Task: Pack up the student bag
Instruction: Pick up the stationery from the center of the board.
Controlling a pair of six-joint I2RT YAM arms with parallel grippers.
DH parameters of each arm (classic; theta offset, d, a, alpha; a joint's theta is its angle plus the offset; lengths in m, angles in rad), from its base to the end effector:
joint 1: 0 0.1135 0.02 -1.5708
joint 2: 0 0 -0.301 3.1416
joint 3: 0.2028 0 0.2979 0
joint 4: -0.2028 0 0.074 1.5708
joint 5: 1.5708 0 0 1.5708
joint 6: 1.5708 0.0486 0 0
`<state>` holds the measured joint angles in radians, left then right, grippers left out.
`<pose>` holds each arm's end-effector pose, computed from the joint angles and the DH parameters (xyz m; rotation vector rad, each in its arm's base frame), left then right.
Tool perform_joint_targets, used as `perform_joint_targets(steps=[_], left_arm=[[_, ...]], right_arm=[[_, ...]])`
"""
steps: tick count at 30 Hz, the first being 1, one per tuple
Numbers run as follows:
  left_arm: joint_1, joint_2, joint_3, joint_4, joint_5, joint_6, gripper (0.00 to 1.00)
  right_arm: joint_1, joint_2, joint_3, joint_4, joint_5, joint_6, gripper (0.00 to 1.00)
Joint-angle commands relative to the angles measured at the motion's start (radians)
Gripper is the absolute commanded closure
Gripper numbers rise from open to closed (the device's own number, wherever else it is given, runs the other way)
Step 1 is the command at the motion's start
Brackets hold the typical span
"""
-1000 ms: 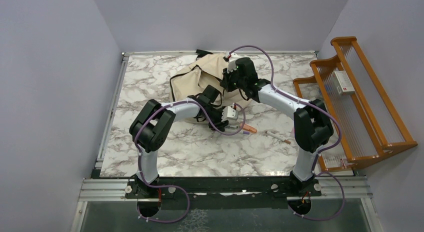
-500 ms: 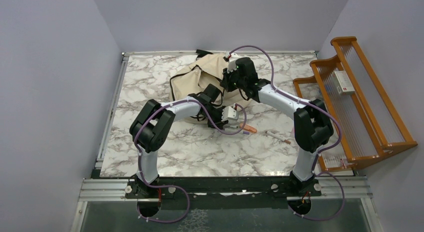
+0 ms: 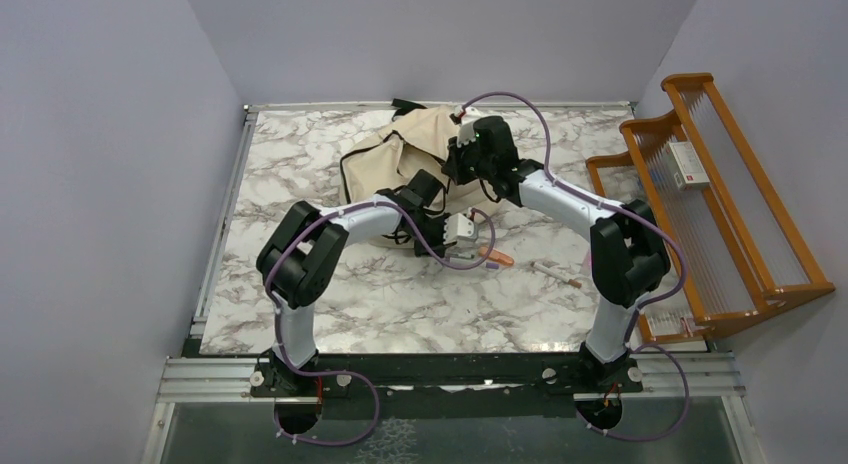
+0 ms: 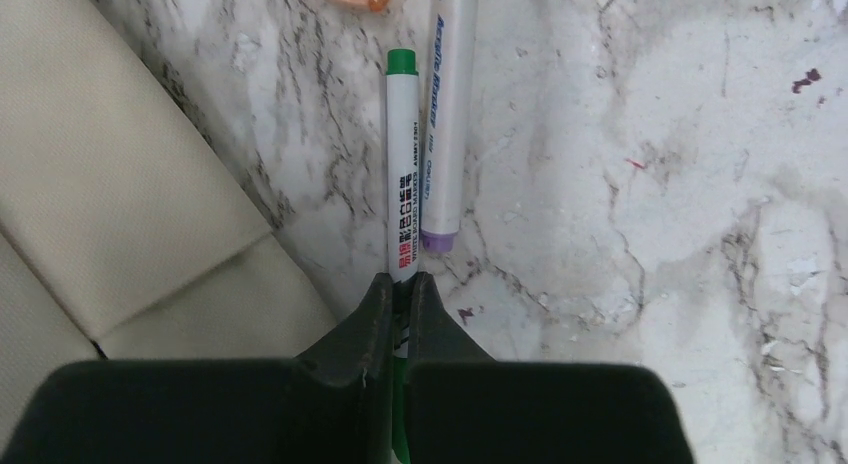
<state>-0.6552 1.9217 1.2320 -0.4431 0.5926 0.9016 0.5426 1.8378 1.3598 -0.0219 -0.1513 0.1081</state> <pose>0.3286 -0.2867 0.1533 1.9164 1.6963 -0.7038 0.4186 0.2610 0.2644 -0.5474 2.0397 0.5516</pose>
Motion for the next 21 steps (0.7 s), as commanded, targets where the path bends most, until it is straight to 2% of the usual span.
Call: perform_joint_targets(steps=[1,13,16,19,21], left_arm=[[-0.006,-0.108,-0.078,0.035,-0.050,-0.121,1.00],[-0.004,-0.414,-0.298,0.266,-0.115,-0.457,1.00],[-0.003,-0.520,-0.402,0.401,-0.142,-0.611,1.00],[-0.004,-0.619,-0.499,0.565,-0.284,-0.839,1.00],[-0.003,-0.658,-0.515,0.585,-0.444,-1.008,1.00]], right_arm=[[-0.006,-0.056,-0.012,0.014,0.012,0.025,1.00],[-0.005,-0.085,-0.048,0.082,0.063,0.077,1.00],[-0.006,-0.100,-0.074,0.109,0.074,0.095,0.99],[-0.006,-0.120,-0.114,0.161,0.062,0.107,1.00],[-0.006,-0.133,-0.144,0.202,0.056,0.120,1.00]])
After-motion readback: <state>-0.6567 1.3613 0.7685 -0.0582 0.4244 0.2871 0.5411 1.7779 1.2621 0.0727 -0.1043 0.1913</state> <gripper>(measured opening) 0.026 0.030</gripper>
